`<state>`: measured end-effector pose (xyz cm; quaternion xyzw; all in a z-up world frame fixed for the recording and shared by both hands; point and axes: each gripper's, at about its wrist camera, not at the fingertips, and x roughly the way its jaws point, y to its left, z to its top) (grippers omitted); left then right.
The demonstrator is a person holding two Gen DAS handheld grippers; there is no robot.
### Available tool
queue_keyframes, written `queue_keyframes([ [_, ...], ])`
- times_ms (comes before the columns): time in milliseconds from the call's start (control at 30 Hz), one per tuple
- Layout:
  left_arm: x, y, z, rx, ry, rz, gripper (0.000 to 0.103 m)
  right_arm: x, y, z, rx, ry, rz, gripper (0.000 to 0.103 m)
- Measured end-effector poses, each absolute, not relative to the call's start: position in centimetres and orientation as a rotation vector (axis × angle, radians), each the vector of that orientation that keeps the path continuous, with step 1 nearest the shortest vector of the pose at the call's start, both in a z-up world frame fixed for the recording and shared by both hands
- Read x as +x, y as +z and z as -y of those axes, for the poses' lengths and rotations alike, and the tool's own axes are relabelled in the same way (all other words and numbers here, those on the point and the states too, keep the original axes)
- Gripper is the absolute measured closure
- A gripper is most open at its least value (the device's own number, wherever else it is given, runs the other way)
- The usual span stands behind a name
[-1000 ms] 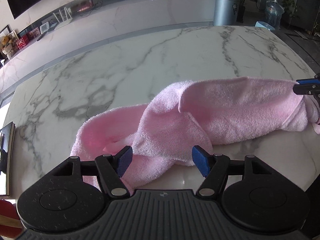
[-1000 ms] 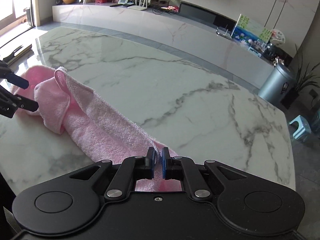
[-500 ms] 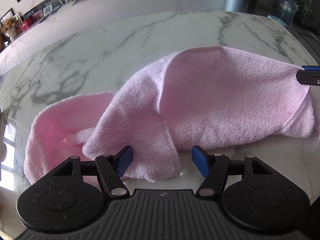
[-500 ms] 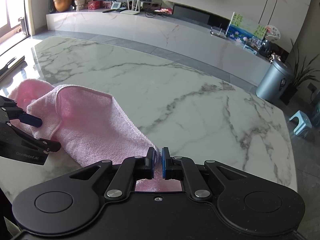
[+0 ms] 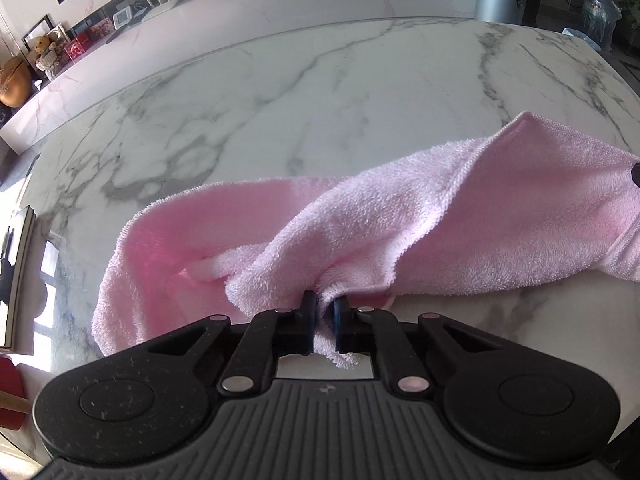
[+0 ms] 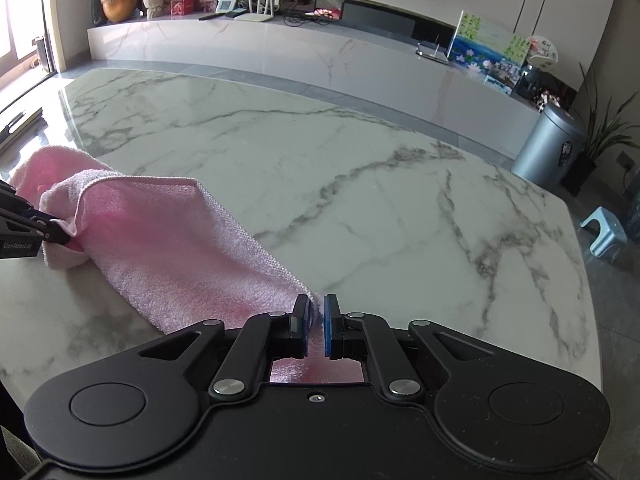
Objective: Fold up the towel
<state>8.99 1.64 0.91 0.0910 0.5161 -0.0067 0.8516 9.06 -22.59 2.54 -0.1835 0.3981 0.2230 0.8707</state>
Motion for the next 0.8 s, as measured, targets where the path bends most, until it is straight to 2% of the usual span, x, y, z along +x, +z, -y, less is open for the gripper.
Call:
queue_keyframes([
  [67,9.0,1.3,-2.2,0.191,0.001,-1.077,0.096,8.9,2.2,22.5,-0.400,0.451,-0.838,0.097],
  [133,9.1,1.4,-2.8,0.193,0.021,-1.069,0.096,8.8,1.7,22.3,-0.408,0.441,-0.855,0.092],
  [167,9.1,1.5,-3.1,0.185,0.028,-1.066,0.096,8.6,1.4,22.2,-0.405,0.435,-0.866,0.086],
  [200,9.2,1.6,-3.5,0.178,0.034,-1.062,0.096,8.5,1.2,22.2,-0.402,0.429,-0.878,0.077],
  [267,9.0,1.7,-3.9,0.171,0.044,-1.057,0.096,8.2,0.7,22.2,-0.392,0.425,-0.896,0.068],
  [333,8.9,1.8,-4.3,0.167,0.050,-1.053,0.096,7.6,0.4,22.2,-0.374,0.429,-0.911,0.069],
  [400,8.9,1.9,-4.7,0.169,0.053,-1.051,0.096,7.1,0.1,22.3,-0.354,0.441,-0.930,0.098],
  [533,8.8,2.8,-5.4,0.175,0.062,-1.023,0.097,6.2,0.2,22.5,-0.346,0.439,-0.922,0.099],
  [800,9.2,7.3,-6.2,0.204,0.075,-0.904,0.097,5.8,5.2,22.0,-0.371,0.403,-0.773,0.100],
])
